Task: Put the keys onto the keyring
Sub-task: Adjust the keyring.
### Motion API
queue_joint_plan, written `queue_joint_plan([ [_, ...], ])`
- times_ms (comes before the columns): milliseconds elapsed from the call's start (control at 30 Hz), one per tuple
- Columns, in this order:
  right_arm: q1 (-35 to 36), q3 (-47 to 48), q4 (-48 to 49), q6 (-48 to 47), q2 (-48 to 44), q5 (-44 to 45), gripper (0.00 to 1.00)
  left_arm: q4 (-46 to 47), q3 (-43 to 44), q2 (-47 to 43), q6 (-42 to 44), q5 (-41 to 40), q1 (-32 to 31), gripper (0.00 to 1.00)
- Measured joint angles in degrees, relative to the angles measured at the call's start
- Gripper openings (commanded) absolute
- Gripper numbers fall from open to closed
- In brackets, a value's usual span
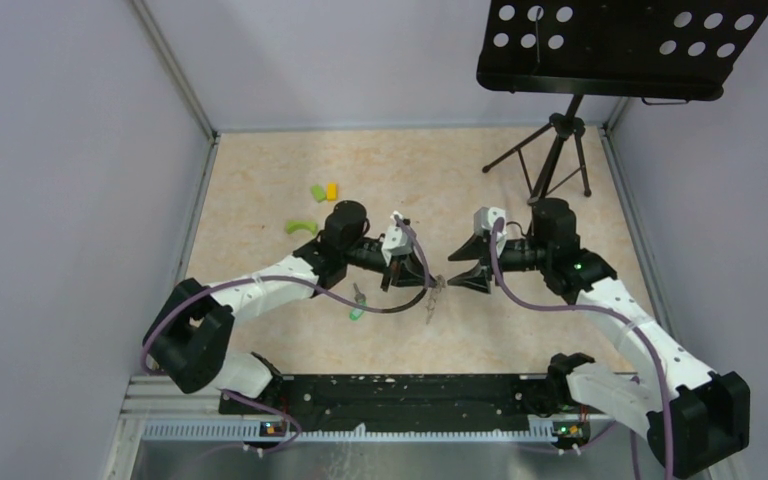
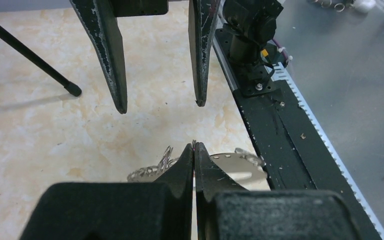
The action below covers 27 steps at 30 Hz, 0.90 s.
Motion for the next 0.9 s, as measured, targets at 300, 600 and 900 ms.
queue_joint_plan([
  [300,0.5,-0.7,1.6,0.0,0.3,0.0,0.42,12.9,-2.8,0.0,-11.5,-0.1,0.4,0.0],
  [600,2.2,-1.2,2.4,0.0,2.9,0.9,0.37,18.0,-3.7,0.5,-15.6,-0.7,0.5,0.0],
  [900,3.4,-1.4,2.7,0.0,4.0,1.2,0.3,18.8,-3.7,1.4,-16.0,-1.6,0.5,0.0],
])
